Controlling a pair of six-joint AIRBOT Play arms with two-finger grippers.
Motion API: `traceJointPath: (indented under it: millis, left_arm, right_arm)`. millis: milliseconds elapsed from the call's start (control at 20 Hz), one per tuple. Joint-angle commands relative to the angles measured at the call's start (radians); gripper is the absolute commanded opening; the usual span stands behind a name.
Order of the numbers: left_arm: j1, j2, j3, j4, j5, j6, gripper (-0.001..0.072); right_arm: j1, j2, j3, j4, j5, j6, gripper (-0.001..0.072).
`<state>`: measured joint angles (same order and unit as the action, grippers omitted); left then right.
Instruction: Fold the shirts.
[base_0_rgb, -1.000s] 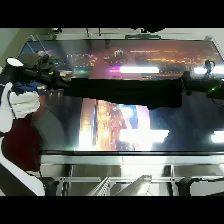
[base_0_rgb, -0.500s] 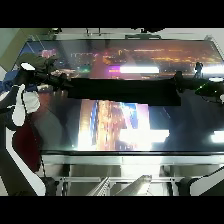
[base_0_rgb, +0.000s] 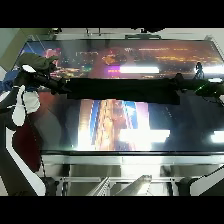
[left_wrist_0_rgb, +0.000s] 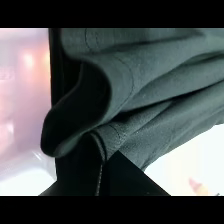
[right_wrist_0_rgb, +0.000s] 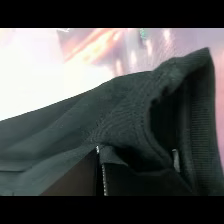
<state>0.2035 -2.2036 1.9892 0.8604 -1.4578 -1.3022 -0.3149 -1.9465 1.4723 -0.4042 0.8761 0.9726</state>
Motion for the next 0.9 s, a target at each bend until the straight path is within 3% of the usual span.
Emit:
traceJointPath:
  millis: [0,100,250,300,350,450,500,750,800,850]
  left_arm:
    - [-0.001,0.002,0.0,0.002,-0.034,-0.001,0.0211]
    - [-0.001,0.002,0.031,0.002,-0.076,-0.001,0.0252]
    - [0.0,0.023,0.111,0.001,-0.119,-0.002,0.0253]
    - [0.003,0.05,0.116,0.003,-0.094,-0.001,0.0252]
    - [0.01,0.082,0.104,0.003,-0.057,0.0,0.0253]
    - [0.026,0.158,0.037,0.002,0.038,-0.001,0.0252]
    - [0.032,0.192,0.008,0.003,0.076,-0.001,0.0252]
    - [0.039,0.229,0.061,0.002,0.059,-0.001,0.0235]
    - [0.032,0.229,0.069,0.002,0.051,-0.001,0.0092]
    - [0.027,0.229,0.071,0.002,0.046,0.0,0.001]
  right_arm:
    - [0.001,0.0,0.001,-0.005,-0.003,-0.033,0.0242]
    - [-0.006,0.006,0.014,-0.006,0.043,-0.059,0.0358]
    - [-0.04,0.034,0.077,-0.094,0.126,-0.091,0.0416]
    - [-0.055,0.042,0.103,-0.175,0.128,-0.058,0.0603]
    - [-0.069,0.046,0.131,-0.27,0.13,0.006,0.0707]
    - [-0.091,0.045,0.16,-0.431,0.151,0.119,0.0707]
    - [-0.097,0.042,0.161,-0.462,0.163,0.128,0.0708]
    - [-0.082,-0.038,0.161,-0.423,0.231,0.127,0.0707]
    - [-0.08,-0.057,0.162,-0.397,0.247,0.127,0.0706]
    - [-0.078,-0.075,0.162,-0.365,0.262,0.118,0.0706]
